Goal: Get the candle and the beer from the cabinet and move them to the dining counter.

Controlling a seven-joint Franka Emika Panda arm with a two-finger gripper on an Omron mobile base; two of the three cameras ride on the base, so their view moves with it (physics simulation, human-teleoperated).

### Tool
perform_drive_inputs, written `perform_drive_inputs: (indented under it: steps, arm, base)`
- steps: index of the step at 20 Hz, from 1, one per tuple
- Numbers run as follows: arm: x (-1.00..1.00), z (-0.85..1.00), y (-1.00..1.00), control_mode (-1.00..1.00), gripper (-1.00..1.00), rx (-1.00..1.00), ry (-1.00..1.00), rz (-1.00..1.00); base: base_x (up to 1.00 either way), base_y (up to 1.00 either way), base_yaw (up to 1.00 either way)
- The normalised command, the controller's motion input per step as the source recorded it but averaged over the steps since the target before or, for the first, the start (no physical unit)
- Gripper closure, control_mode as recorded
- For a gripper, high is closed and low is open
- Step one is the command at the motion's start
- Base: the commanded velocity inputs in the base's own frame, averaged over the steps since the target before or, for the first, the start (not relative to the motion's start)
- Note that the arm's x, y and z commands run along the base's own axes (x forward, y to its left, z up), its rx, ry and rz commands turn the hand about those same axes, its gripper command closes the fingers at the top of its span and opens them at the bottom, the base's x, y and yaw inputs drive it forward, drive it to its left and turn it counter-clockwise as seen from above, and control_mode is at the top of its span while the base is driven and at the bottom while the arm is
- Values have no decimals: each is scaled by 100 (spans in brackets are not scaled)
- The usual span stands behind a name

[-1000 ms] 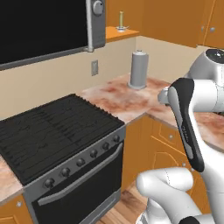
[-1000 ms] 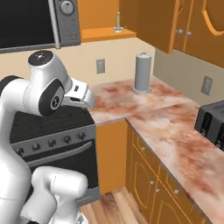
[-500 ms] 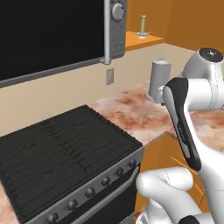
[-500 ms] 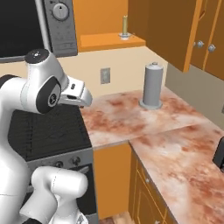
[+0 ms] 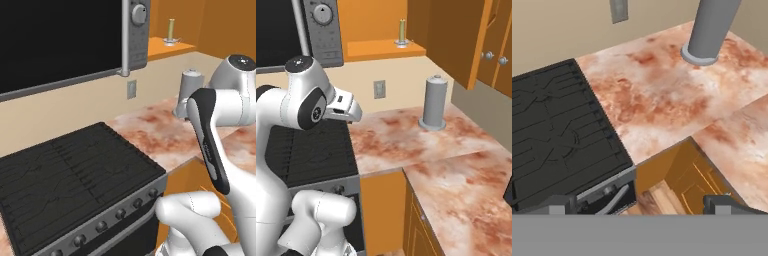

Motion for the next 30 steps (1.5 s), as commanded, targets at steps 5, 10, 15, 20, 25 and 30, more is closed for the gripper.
perform_drive_inputs:
  steps: [5,10,15,20,25,30]
  arm:
    - [0,0,0,100,-100,0,0,0]
    - [0,0,0,100,-100,0,0,0]
    - [0,0,0,100,-100,0,0,0]
    - [0,0,0,100,-100,0,0,0]
    - [0,0,0,100,-100,0,0,0]
    - [0,0,0,100,-100,0,0,0]
  base:
    - [74,-29,22]
    - [53,-47,25]
    - [32,-36,13]
    - [24,-45,9]
    - [0,-37,2]
    - [-1,-1,0]
